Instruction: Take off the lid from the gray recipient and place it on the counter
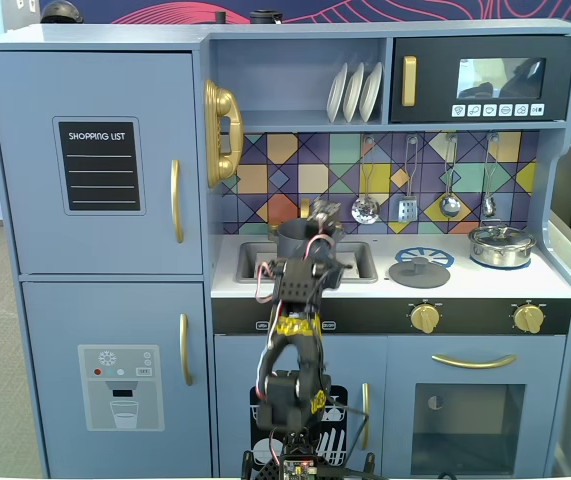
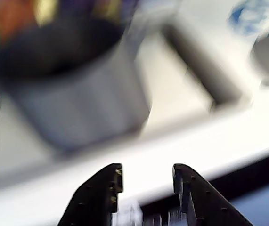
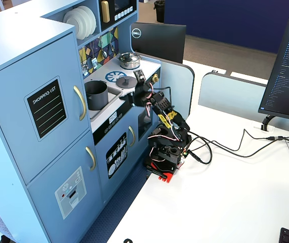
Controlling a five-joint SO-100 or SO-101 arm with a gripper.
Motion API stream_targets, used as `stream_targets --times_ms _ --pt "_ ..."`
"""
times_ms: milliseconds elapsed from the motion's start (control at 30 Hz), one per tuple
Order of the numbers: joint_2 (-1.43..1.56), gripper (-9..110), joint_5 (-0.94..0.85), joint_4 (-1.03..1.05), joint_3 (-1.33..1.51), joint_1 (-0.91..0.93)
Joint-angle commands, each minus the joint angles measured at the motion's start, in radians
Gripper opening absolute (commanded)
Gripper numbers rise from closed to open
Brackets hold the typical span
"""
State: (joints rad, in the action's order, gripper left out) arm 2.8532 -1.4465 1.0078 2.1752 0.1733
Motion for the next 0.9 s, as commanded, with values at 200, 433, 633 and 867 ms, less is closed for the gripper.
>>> stream_targets --times_ms 200,433,633,867 --pt "0.195 0 -0.083 0.044 0.39 -0.152" --pt "0.238 0 -0.081 -0.044 0.678 -0.212" --pt "0.313 0 -0.1 0.118 0.788 -0.206" --pt "0.324 0 -0.101 0.376 0.825 -0.225"
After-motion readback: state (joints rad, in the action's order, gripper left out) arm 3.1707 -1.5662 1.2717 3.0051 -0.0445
